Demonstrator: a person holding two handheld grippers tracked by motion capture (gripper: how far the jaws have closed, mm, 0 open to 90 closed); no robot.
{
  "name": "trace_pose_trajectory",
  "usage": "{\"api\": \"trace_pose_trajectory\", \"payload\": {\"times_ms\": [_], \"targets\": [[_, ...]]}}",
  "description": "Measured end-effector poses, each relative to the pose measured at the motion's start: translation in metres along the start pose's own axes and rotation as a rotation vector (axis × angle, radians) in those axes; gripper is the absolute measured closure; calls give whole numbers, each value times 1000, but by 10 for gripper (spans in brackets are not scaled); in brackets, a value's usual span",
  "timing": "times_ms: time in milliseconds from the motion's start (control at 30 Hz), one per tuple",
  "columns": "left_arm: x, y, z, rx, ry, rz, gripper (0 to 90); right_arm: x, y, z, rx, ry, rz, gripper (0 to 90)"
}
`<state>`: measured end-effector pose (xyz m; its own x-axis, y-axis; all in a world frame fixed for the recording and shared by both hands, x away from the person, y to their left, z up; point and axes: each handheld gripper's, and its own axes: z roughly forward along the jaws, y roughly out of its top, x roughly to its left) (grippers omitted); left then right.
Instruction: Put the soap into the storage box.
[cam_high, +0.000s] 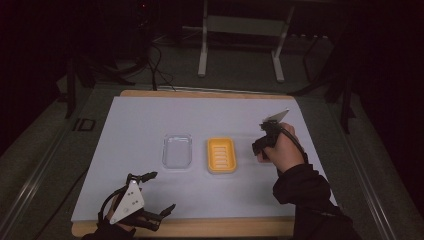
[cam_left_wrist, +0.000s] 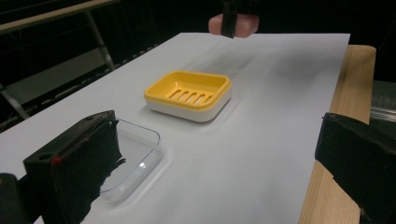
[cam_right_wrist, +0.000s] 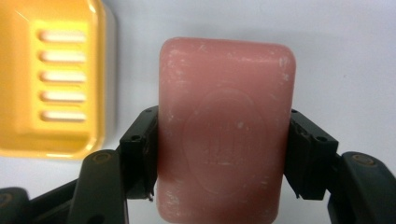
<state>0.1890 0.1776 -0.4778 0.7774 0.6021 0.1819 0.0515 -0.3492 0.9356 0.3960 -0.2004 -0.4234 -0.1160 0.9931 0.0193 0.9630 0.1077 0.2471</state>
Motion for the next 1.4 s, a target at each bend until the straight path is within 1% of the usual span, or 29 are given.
{"api": "trace_pose_trajectory", "payload": {"times_ms": [133,200,233,267,333,467,533,600,633,733,833,867,933,967,1033,1067,1100,1133,1233,1267,1400], "targets": [[0,0,0,4,-2,1,6,10,3,-10,-26,11,-1,374],[0,0,0,3,-1,1,6,17,4,-15,-29,12,-8,374],[0,0,0,3,-1,1,6,17,4,-15,-29,12,-8,374],[0,0,0,3,3,3,6,25,7,-21,-41,24,-3,374],[0,0,0,0,5,2,6,30,8,-24,-42,45,-6,374],[0,0,0,0,2,3,6,43,10,-27,-50,44,-13,374],[0,0,0,0,1,2,6,48,10,-29,-52,52,-19,375],[0,0,0,2,2,2,6,50,10,-29,-52,51,-20,375],[0,0,0,3,2,3,6,57,10,-29,-55,49,-30,375],[-1,0,0,2,1,4,6,66,10,-29,-56,56,-39,375],[0,0,0,2,1,3,6,69,9,-29,-55,57,-44,375],[0,0,0,2,1,2,6,76,10,-28,-72,76,-45,375],[-1,0,0,0,-1,1,6,80,9,-27,-80,93,-51,375],[-1,0,0,1,-1,2,6,82,9,-27,-75,108,-44,375],[-1,0,0,1,-2,3,6,85,9,-26,-74,110,-46,375],[-1,0,0,1,-2,3,6,90,8,-24,-73,117,-54,375],[-1,0,0,0,-2,2,6,90,8,-24,-73,117,-54,375],[0,0,-1,-2,-3,2,6,95,6,-23,-74,130,-53,375],[0,0,-1,-3,-3,1,6,97,6,-22,-79,130,-57,375],[0,0,-1,-3,-4,2,6,102,5,-20,-89,146,-57,375],[-1,0,-1,-3,-6,2,6,107,5,-15,-94,151,-61,376]]}}
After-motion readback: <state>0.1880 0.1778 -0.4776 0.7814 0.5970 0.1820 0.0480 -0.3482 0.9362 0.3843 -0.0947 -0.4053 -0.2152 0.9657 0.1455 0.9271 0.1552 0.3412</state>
